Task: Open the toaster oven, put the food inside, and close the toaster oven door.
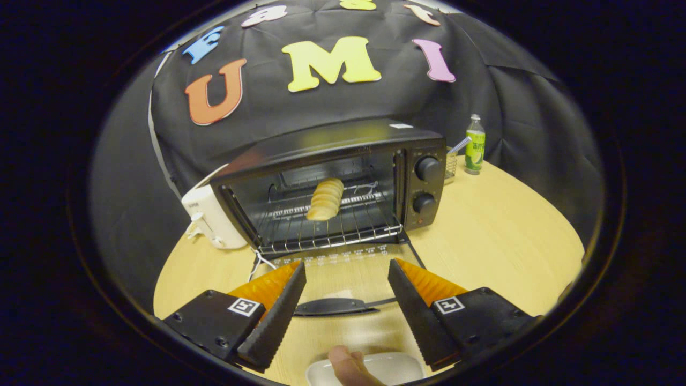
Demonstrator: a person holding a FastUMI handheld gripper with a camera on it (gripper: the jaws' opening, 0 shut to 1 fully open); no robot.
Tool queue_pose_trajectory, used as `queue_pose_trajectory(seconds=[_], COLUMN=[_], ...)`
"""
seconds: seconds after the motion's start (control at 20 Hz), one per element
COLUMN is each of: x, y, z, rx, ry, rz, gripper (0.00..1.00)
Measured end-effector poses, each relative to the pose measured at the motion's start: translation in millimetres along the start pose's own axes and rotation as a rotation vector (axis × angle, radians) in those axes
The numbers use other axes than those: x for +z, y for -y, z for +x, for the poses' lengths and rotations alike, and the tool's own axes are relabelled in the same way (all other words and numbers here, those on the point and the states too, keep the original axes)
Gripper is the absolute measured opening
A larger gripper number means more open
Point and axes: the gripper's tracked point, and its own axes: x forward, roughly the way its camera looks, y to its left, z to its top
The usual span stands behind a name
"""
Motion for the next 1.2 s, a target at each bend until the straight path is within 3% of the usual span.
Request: queue_pose_trajectory(seconds=[0.15,0.4,0.7,1.2], x=[-30,-60,-90,-89], y=[1,-12,-24,-15], z=[-3,-9,1,18], rx=[-0.013,0.025,0.066,0.062], ry=[-0.086,-0.11,-0.151,-0.169], rz=[-0.032,-0.102,-0.08,0.019], gripper=[1.0,1.0,1.0,1.0])
